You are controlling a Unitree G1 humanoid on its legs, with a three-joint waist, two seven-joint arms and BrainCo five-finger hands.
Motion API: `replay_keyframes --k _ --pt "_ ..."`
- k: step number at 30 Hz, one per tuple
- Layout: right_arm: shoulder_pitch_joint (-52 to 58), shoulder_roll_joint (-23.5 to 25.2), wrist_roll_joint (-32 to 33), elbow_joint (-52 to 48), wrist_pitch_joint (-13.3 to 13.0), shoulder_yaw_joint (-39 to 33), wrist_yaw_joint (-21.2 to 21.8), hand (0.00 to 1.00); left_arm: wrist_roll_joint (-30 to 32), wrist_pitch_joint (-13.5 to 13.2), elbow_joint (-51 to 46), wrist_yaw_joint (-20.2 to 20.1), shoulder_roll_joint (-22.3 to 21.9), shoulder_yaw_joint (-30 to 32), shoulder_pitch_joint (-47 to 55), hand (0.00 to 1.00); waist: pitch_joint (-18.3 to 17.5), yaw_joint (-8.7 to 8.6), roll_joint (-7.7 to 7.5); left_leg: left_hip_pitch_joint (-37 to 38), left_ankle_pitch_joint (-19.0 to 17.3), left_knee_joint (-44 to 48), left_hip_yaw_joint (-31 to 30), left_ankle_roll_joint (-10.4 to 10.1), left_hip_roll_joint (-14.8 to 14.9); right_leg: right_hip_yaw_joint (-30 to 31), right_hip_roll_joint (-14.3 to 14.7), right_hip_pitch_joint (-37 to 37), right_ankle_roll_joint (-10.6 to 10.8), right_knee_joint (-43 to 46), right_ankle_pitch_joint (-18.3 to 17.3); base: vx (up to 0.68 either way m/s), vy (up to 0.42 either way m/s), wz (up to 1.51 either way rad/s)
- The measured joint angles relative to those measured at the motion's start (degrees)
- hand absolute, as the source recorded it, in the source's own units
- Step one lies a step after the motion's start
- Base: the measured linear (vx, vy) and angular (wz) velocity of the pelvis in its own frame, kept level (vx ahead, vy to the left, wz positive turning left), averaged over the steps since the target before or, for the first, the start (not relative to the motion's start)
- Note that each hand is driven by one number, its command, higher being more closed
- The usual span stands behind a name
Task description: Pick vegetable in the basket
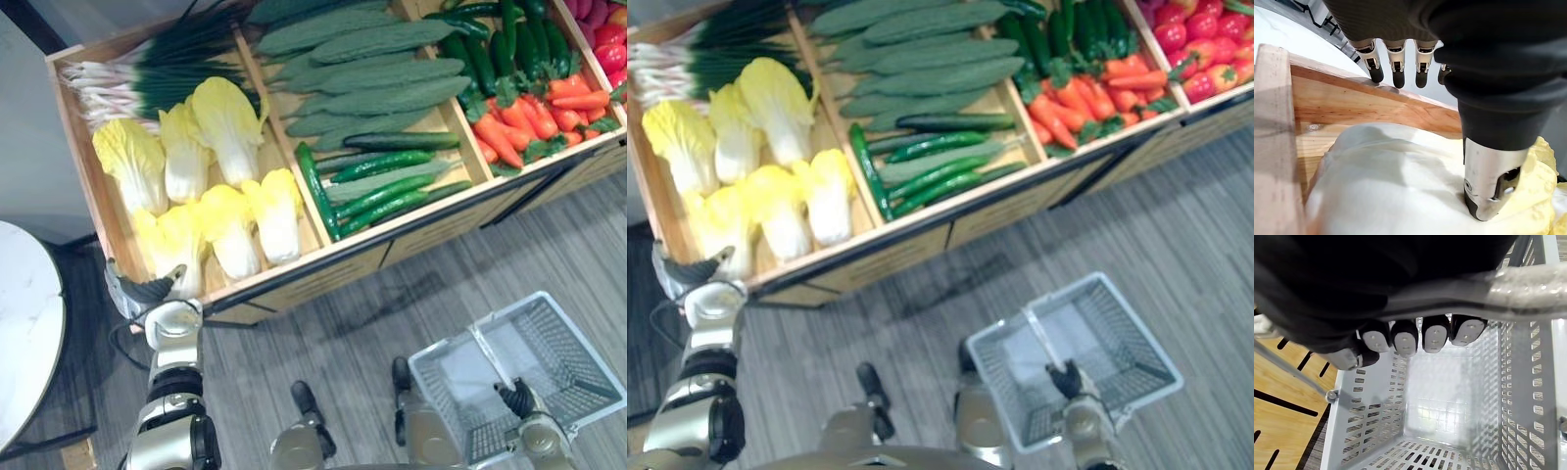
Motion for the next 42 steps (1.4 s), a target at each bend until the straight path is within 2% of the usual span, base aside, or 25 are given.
replay_keyframes --k 14,19,22,32,33,42 --pt "-0.97 -0.01 1.29 0.03 -0.01 1.75 -0.46 1.00 0.01 -0.27 1.07 0.45 1.70 0.02 -0.17 0.00 0.35 0.27 -0.61 0.02 0.02 0.01 3.22 0.01 0.11 3.13 0.64 -1.55 -0.17 -0.95 1.72 0.00 -0.018 -0.12" --pt "-1.02 0.50 1.67 0.04 -0.05 2.38 -0.57 1.00 0.00 -0.41 2.70 -1.50 1.51 -2.43 -0.32 0.00 0.68 -0.55 -1.20 0.77 -0.04 0.00 3.44 -0.06 0.09 3.31 0.63 -0.95 -0.15 -0.97 1.73 0.00 -0.003 -0.01" --pt "-1.50 0.58 1.67 0.02 -0.44 3.02 -0.55 1.00 0.00 -0.34 3.29 -2.13 1.26 -3.36 -0.13 0.00 1.21 -1.30 -2.13 0.72 -0.07 0.00 4.11 -0.09 0.14 3.88 0.76 -1.36 -0.16 -1.06 1.84 0.01 -0.023 -0.10" --pt "-1.59 0.53 1.75 0.00 -0.52 3.39 -0.68 1.00 -0.64 -0.98 3.82 -1.51 0.53 -1.59 0.37 0.00 1.22 -1.46 -2.15 0.72 -0.14 0.01 4.60 -0.19 0.09 4.58 0.85 -1.69 -0.06 -1.08 2.07 0.01 -0.009 -0.03" --pt "-1.61 0.53 1.76 0.00 -0.52 3.50 -0.71 1.00 -0.70 -1.54 4.61 -1.50 0.44 -1.53 0.39 1.00 1.22 -1.50 -2.15 0.66 -0.15 0.01 4.60 -0.19 0.06 4.60 0.81 -1.77 -0.04 -1.08 2.08 0.00 0.000 0.00" --pt "-2.77 0.49 1.78 0.60 -0.43 4.39 -0.80 1.00 -0.33 -2.34 5.54 -1.22 1.20 -1.01 1.36 1.00 1.21 -1.50 -2.16 0.45 -0.23 0.01 4.79 -0.28 0.02 4.97 0.88 -1.88 0.06 -1.76 2.44 0.00 -0.006 -0.01"
